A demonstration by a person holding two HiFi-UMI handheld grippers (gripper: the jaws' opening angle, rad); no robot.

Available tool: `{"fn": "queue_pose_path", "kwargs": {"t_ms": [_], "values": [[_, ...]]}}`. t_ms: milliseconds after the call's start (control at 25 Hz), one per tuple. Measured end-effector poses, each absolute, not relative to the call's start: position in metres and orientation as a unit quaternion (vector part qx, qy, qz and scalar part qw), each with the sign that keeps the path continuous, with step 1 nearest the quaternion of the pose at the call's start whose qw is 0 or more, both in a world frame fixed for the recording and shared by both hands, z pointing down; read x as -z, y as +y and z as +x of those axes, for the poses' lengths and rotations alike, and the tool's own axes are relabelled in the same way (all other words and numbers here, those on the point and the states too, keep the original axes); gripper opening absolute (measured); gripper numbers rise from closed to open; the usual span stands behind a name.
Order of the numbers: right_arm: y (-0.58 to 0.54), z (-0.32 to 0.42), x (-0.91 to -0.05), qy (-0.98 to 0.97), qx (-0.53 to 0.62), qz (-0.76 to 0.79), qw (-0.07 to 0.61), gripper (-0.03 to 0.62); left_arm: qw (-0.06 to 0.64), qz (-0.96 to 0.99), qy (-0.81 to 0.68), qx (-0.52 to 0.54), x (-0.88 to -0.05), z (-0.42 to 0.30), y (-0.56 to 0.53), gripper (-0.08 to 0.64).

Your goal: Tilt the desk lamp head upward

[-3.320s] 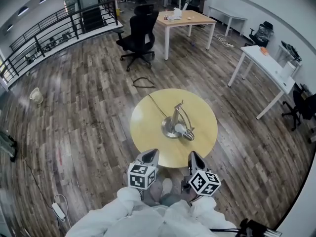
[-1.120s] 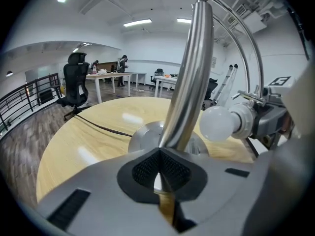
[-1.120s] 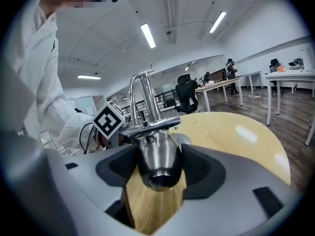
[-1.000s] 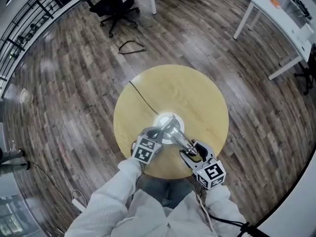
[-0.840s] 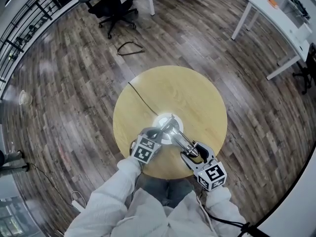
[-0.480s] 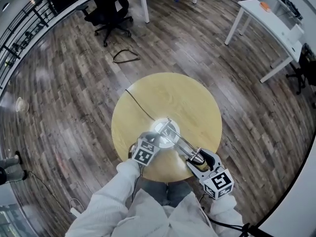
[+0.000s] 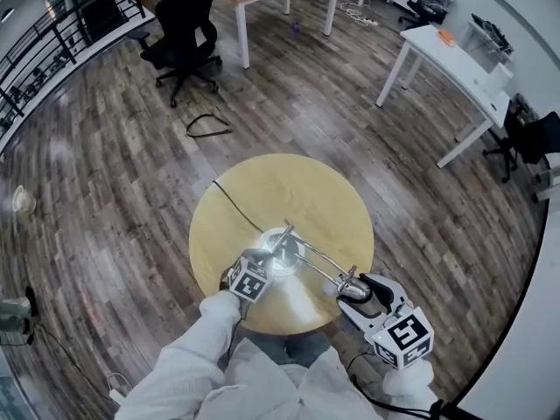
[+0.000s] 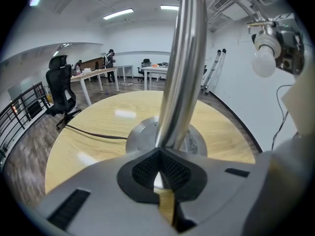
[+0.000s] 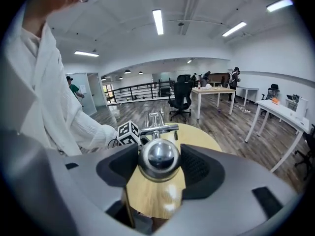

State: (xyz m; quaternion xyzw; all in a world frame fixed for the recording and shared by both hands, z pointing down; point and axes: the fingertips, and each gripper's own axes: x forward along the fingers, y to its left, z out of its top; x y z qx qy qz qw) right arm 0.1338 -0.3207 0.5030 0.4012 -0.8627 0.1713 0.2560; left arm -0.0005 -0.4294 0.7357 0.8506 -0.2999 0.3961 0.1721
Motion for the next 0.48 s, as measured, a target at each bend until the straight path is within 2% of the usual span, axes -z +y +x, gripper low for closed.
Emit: {"fn": "queue_pose_path", "kwargs": {"t_ms": [480], "values": [[-0.342, 0.109, -0.413, -0.847, -0.141, 0.378, 0.347, 0.279, 0.16, 0.853, -0.301, -0.396, -0.734, 0.001, -0.424, -0.003]]}}
